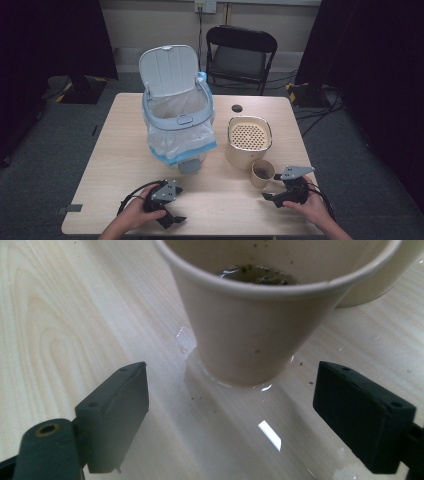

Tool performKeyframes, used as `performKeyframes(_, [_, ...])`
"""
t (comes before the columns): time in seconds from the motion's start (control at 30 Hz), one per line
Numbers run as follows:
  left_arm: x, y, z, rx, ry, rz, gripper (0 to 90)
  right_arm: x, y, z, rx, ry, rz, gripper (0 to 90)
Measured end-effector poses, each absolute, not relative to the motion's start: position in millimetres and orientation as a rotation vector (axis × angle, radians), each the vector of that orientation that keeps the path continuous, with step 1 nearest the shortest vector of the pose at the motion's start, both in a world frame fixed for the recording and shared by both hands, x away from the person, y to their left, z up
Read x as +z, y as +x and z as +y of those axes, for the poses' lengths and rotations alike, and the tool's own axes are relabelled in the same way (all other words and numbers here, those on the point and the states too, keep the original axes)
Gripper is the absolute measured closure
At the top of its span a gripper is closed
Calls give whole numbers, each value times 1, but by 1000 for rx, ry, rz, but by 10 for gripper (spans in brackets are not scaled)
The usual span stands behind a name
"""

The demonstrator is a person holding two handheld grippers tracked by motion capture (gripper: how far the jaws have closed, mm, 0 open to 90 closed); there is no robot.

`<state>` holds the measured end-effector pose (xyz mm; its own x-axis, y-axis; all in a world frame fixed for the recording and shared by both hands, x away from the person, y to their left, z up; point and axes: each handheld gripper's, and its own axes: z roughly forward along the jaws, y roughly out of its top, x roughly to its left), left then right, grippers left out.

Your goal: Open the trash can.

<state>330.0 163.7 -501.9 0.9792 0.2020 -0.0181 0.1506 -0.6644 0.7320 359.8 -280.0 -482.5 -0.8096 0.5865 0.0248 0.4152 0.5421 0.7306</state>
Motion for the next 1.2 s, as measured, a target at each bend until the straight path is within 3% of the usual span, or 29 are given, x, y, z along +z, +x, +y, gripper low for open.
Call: performKeyframes(1.2, [-502, 330, 164, 82, 2308, 243, 63, -487, 386, -264, 1314, 885, 2453, 212])
